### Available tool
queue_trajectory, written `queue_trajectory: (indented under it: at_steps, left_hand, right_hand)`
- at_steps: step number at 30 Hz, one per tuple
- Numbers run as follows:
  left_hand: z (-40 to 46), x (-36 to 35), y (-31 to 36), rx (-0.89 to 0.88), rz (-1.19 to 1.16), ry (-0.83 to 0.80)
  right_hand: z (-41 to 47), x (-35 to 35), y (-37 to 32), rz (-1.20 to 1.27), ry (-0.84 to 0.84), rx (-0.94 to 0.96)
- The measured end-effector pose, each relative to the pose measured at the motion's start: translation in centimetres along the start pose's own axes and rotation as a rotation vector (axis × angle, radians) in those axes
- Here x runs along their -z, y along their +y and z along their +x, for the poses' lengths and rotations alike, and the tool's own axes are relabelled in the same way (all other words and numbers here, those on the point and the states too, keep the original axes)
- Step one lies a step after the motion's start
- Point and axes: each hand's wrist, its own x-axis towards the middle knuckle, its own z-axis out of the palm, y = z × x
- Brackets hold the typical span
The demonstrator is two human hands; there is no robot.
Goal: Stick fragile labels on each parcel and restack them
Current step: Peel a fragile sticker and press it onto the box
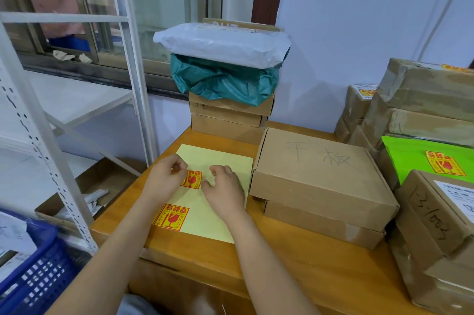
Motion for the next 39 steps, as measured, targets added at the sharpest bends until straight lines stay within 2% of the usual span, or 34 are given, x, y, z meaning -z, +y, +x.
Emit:
queue_trajectory:
  at_steps: [6,12,16,25,30,32,35,39]
  left_hand:
    - [-0.3,0.5,0.0,0.025,-0.244,-0.017]
    - [-0.4,0.8,0.1,-0.013,-0.309,-0.058]
    - [-0.3,0.7,0.1,0.047,-0.359,-0.041]
    - [-0.1,0.4,0.5,0.133,-0.31,-0.001]
    - [0.1,1.0,0.9,0.092,-0.045,-0.087]
    - [0.6,1.4,1.7,0.053,-0.015,-0.076]
    - [0.9,1.8,4.0,-0.028,-0.077,-0.026]
    - [0.7,2.5,6.4,-0.06,-0.371,-0.014]
  right_hand:
    - [-0.3,-0.4,-0.2,0.042,0.026,0.063]
    - [-0.5,-0.5,-0.4,0.088,0.027,0.124]
    - [-0.6,-0.2,-0.4,0.117,0.052,0.093]
    - [-1.3,0.1,-0.4,0.204,0.096,0.035]
    - [-1.8,0.2,-0.4,0.245,0.096,0.031]
    - [-2.1,0.4,-0.6,0.242,0.084,0.052]
    - [-2.8,1.3,-1.4,0.245,0.092,0.101]
    - [-4.3,3.6,-2.9,0.216,0.143,0.215]
